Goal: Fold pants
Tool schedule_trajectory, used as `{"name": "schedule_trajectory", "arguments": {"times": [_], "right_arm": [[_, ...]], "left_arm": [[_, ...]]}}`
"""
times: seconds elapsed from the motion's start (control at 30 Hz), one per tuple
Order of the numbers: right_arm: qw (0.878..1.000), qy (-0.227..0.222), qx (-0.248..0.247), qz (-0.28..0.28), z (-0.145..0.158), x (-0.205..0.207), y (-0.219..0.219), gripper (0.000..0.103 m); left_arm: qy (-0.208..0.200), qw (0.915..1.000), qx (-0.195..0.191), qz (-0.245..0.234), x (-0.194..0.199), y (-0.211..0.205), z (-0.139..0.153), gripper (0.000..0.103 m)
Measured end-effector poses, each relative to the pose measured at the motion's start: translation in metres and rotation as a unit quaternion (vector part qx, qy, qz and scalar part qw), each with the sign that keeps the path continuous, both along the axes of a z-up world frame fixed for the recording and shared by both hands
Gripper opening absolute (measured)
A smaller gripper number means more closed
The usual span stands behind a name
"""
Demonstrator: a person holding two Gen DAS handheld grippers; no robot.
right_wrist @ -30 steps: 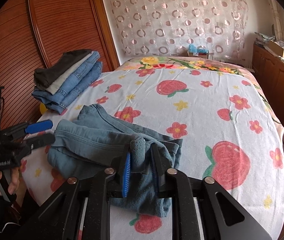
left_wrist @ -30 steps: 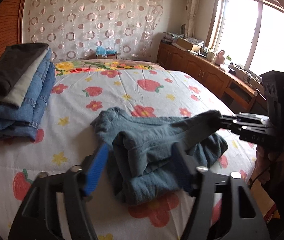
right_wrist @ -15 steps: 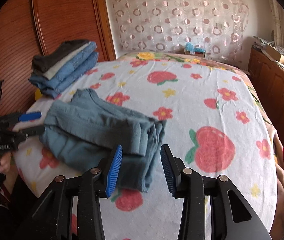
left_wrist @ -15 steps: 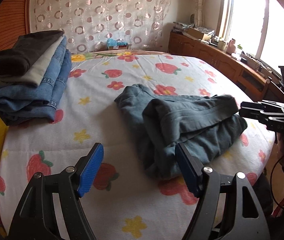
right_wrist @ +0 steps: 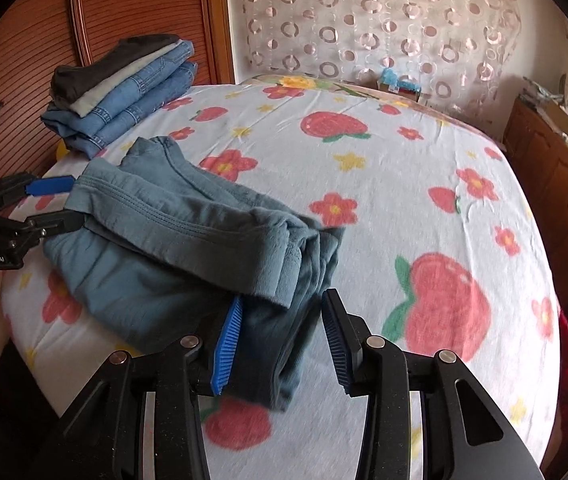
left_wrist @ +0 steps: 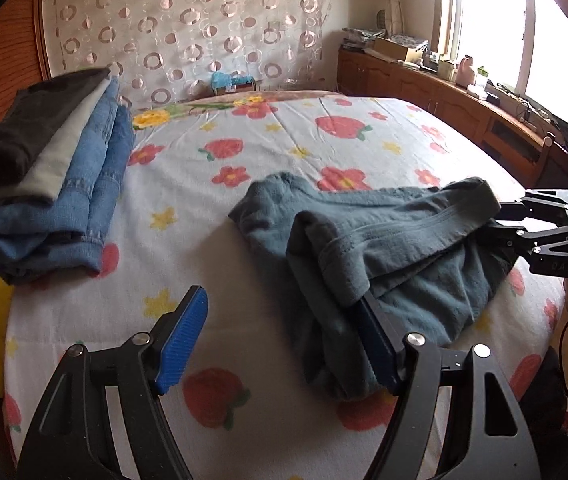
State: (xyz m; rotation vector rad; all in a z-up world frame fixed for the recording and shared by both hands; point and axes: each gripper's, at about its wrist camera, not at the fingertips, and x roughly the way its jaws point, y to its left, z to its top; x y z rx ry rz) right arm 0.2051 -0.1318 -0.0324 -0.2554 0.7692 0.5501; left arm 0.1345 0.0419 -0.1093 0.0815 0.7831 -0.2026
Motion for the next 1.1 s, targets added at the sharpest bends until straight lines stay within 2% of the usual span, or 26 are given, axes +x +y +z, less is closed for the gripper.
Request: {"name": "schedule_trajectory", "arguments": {"times": [0.23, 0.37, 0.5, 0.67, 0.87, 1.03, 1.1], "right_arm": [[1.0, -0.023, -0.01, -0.008, 0.009, 0.021, 0.008, 0.042], [0.999, -0.031, 0.0, -0.021, 0.012, 0.038, 0.009, 0.042], [0.999, -0.033, 0.023, -0.037, 0.015, 0.047, 0.004, 0.042], [0.997, -0.024, 0.053, -0.044, 0.014, 0.045, -0.002, 0.042], [0.998, -0.009, 0.053, -0.018, 0.005, 0.036, -0.004, 0.042], [0.999, 0.001, 0.035, -0.003, 0.003, 0.047, 0.0, 0.042], [0.999, 0.018, 0.037, 0.014, 0.005, 0.057, 0.007, 0.042]], "left_arm": [[-0.012, 0.9999, 0.007, 0.004, 0.027, -0.004, 0.012, 0.075], [-0.035, 0.9991, -0.012, 0.021, 0.025, 0.001, 0.027, 0.075], [-0.041, 0.9986, -0.032, 0.015, 0.015, 0.002, 0.033, 0.075], [-0.026, 0.9992, -0.031, -0.006, 0.004, -0.004, 0.023, 0.075], [-0.015, 0.999, -0.038, -0.02, -0.001, -0.005, 0.013, 0.075], [-0.01, 0.9996, -0.023, -0.011, 0.018, -0.006, 0.009, 0.075], [-0.011, 0.9998, -0.013, -0.01, 0.028, -0.007, 0.008, 0.075]]}}
